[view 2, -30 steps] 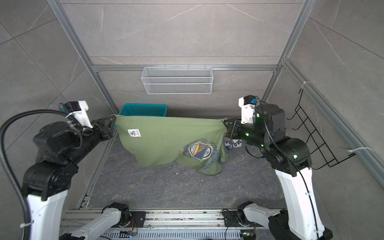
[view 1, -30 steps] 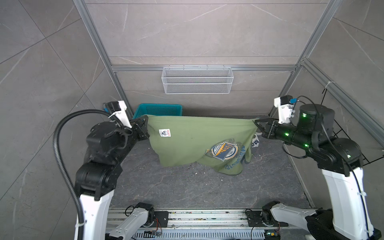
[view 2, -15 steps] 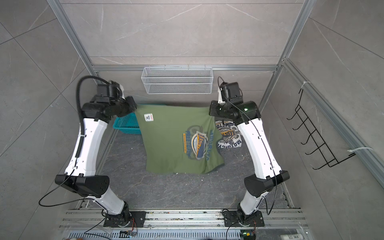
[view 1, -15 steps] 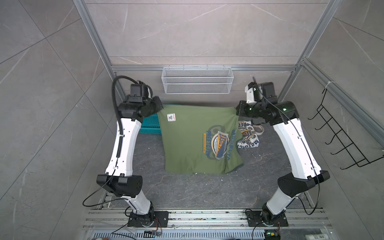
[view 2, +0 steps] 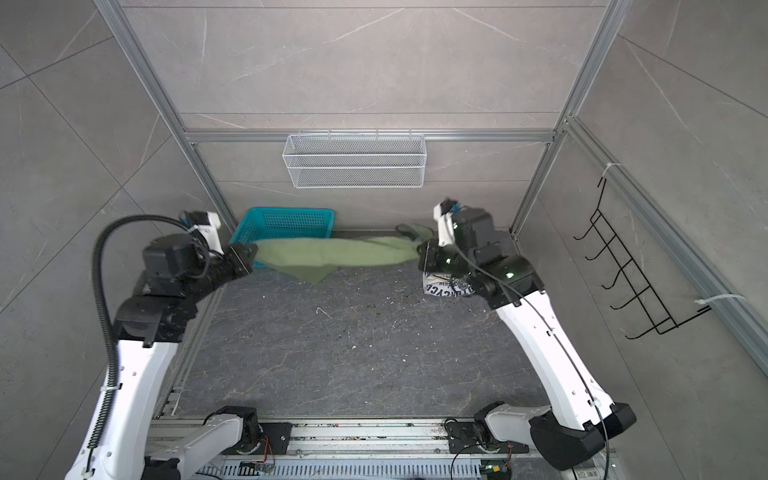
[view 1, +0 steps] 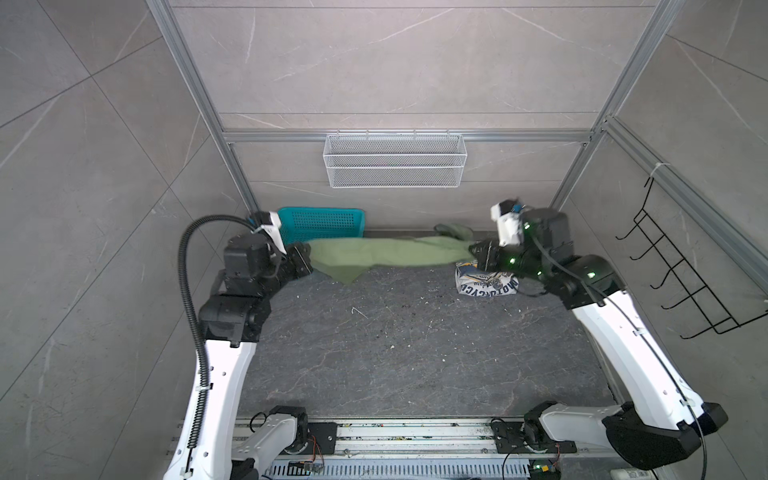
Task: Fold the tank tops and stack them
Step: 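Lower the green top flat onto the table with both grippers, then smooth the green top flat with both grippers, right gripper tugging its strap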
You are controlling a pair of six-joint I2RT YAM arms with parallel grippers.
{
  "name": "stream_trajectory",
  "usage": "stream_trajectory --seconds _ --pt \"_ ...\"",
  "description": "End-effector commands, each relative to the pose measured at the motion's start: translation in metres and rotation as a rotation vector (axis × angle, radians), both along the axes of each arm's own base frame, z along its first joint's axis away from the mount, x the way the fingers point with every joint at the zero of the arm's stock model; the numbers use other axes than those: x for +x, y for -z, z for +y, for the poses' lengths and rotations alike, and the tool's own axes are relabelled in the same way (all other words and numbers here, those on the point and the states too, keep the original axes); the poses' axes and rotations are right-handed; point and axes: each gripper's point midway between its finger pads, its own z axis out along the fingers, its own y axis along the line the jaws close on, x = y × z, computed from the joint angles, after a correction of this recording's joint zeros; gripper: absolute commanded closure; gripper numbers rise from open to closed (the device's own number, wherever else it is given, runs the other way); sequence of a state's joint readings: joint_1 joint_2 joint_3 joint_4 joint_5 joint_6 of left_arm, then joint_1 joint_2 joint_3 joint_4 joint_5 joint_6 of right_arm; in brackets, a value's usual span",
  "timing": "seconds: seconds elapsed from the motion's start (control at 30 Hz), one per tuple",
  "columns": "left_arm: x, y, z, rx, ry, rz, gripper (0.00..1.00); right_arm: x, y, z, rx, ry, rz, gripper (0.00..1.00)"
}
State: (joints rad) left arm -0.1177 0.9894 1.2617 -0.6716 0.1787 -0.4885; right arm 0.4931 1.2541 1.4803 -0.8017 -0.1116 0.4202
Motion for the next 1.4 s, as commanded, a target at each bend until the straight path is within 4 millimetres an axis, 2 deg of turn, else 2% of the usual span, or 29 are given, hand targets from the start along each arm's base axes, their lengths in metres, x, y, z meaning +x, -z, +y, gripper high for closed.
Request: stream_trajectory --seconds 0.0,0.07,0.17,0.27,0.33,0.37,0.47,0.53,0.6,0.7,0.77,0.8,0.93,1.07,1.13,1.23,1.37 --pt "-0.026 0.065 -0.019 -0.141 0.061 0.159 1.00 -0.037 0.074 0.000 0.014 0.026 0.148 1.00" --pt "-0.051 0.125 -0.023 -0.214 0.042 0.330 1.00 -0.063 0.137 -0.014 0.002 0.074 0.270 1.00" --pt "-0.088 0.191 -0.028 -0.334 -0.013 0.503 1.00 -0.098 0.211 -0.037 -0.034 0.161 0.425 1.00" --pt "-0.116 0.229 -0.016 -0.385 -0.134 0.569 0.98 -0.123 0.257 -0.038 0.003 0.186 0.559 0.99" --pt "-0.124 0.234 -0.010 -0.412 -0.194 0.543 0.92 -0.130 0.272 -0.034 0.031 0.191 0.604 0.93" --pt "-0.125 0.235 -0.007 -0.429 -0.223 0.523 0.87 -0.131 0.276 -0.034 0.029 0.193 0.616 0.86" --pt "-0.130 0.230 0.006 -0.411 -0.291 0.483 0.55 -0.126 0.269 -0.042 -0.033 0.218 0.607 0.50" --pt "-0.128 0.216 0.012 -0.389 -0.309 0.438 0.50 -0.120 0.252 -0.053 -0.095 0.246 0.565 0.38" --pt "-0.126 0.192 0.025 -0.328 -0.338 0.369 0.47 -0.112 0.231 -0.064 -0.151 0.263 0.500 0.32" --pt "-0.120 0.151 0.038 -0.247 -0.348 0.245 0.46 -0.102 0.206 -0.077 -0.219 0.290 0.423 0.31" --pt "-0.108 0.137 0.030 -0.228 -0.289 0.234 0.46 -0.094 0.197 -0.078 -0.247 0.295 0.391 0.31" --pt "-0.100 0.136 0.019 -0.241 -0.235 0.262 0.46 -0.089 0.194 -0.077 -0.252 0.293 0.383 0.31" --pt "-0.065 0.152 -0.032 -0.284 -0.033 0.369 0.47 -0.063 0.187 -0.050 -0.238 0.230 0.347 0.33" --pt "-0.054 0.177 -0.074 -0.127 0.042 0.406 0.45 -0.034 0.196 -0.029 -0.301 0.214 0.359 0.34" --pt "-0.050 0.198 -0.097 -0.117 0.080 0.444 0.45 -0.018 0.204 -0.014 -0.326 0.197 0.369 0.35" --pt "-0.049 0.232 -0.116 -0.096 0.094 0.506 0.45 0.002 0.216 0.008 -0.357 0.174 0.388 0.37" --pt "-0.053 0.264 -0.118 -0.063 0.068 0.556 0.45 0.026 0.231 0.027 -0.402 0.178 0.404 0.38"
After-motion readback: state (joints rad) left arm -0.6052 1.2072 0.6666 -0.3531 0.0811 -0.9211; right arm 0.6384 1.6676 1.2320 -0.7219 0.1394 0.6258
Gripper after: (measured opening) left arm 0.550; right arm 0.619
